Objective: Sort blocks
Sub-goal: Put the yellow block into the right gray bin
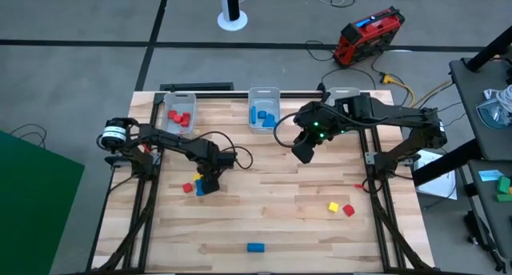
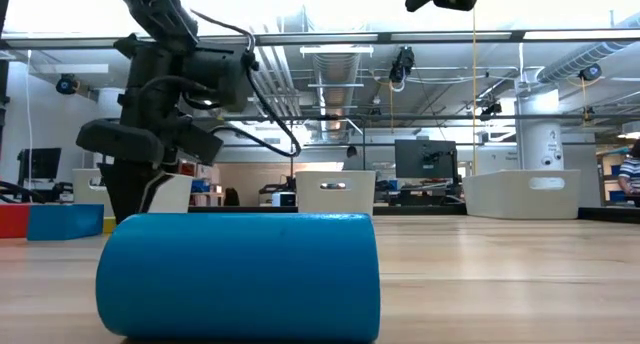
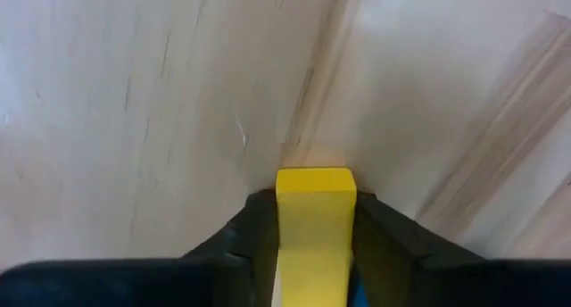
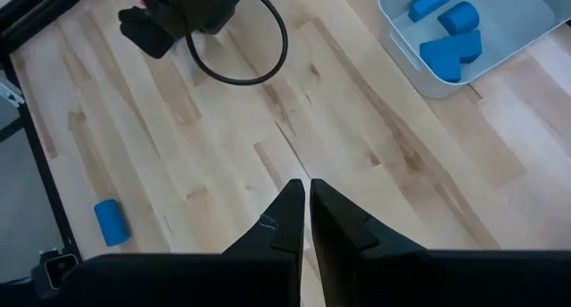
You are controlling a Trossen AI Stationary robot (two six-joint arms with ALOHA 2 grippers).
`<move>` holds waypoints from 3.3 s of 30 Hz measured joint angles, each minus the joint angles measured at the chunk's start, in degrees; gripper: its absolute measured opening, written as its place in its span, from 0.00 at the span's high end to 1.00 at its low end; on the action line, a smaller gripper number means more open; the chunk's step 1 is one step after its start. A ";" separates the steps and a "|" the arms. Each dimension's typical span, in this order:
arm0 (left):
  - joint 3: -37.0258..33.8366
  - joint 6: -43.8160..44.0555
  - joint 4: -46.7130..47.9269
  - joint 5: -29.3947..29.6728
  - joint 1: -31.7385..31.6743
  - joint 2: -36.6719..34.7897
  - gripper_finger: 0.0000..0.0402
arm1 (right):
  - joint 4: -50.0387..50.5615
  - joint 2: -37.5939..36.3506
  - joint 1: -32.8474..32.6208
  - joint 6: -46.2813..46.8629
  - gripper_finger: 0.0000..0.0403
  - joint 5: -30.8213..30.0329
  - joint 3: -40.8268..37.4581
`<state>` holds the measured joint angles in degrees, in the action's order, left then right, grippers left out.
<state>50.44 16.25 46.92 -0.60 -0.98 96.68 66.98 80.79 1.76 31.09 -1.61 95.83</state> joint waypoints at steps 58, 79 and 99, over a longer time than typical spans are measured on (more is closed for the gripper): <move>19.26 -11.74 -49.99 -2.34 0.08 -26.45 0.81 | -38.48 1.49 -8.67 -22.04 0.32 -12.10 -1.40; 19.21 -11.27 -59.91 -3.18 0.21 -21.52 0.81 | -43.09 2.29 -8.76 -26.34 0.60 -11.96 -1.40; 19.23 -0.10 -47.16 -3.15 0.25 -22.39 0.58 | -21.61 2.17 -1.49 -15.09 0.75 -12.16 1.36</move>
<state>69.67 16.14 -0.25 -3.75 -0.73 74.30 45.37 82.96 0.27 16.00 -13.76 97.19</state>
